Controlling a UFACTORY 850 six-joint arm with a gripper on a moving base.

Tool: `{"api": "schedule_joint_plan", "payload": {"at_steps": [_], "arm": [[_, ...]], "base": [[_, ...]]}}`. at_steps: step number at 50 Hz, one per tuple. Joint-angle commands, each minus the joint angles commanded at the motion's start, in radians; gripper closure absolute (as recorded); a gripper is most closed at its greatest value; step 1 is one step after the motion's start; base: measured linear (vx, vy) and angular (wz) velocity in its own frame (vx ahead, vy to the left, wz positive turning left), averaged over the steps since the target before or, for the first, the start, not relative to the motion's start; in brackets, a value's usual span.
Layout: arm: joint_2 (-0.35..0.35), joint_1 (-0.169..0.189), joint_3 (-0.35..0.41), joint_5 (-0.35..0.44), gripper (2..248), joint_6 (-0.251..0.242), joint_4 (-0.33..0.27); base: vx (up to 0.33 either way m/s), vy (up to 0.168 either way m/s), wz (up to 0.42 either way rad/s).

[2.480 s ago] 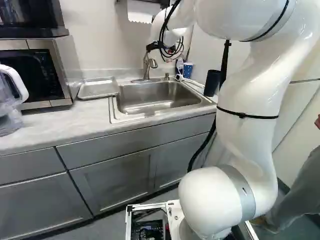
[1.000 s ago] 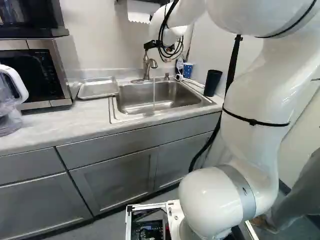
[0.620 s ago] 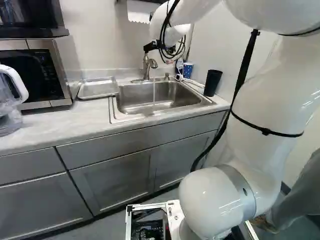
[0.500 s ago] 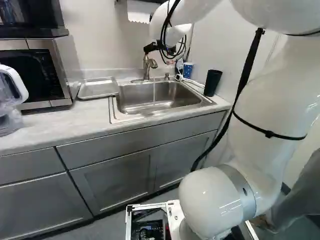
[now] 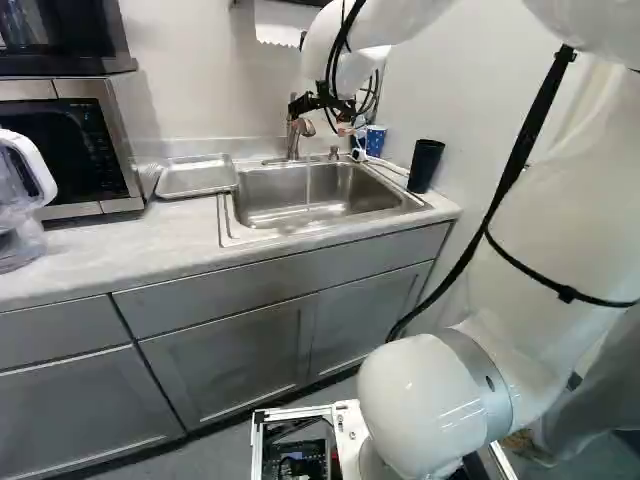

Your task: Rinse the cup and place it in the tray

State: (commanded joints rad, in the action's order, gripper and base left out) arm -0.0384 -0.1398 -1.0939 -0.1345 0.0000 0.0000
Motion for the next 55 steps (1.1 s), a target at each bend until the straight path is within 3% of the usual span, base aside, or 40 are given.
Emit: {"api": "schedule_joint_plan", "payload": {"at_steps": [23, 55], "arm": [[-0.084, 0.0, 0.08, -0.114, 3, 0.0, 0.0], [-0.166, 0.043, 0.155, -0.258, 3, 0.0, 0.0]], "base": [[0.0, 0.0, 0.0], [0.0, 0.0, 0.0]]}}
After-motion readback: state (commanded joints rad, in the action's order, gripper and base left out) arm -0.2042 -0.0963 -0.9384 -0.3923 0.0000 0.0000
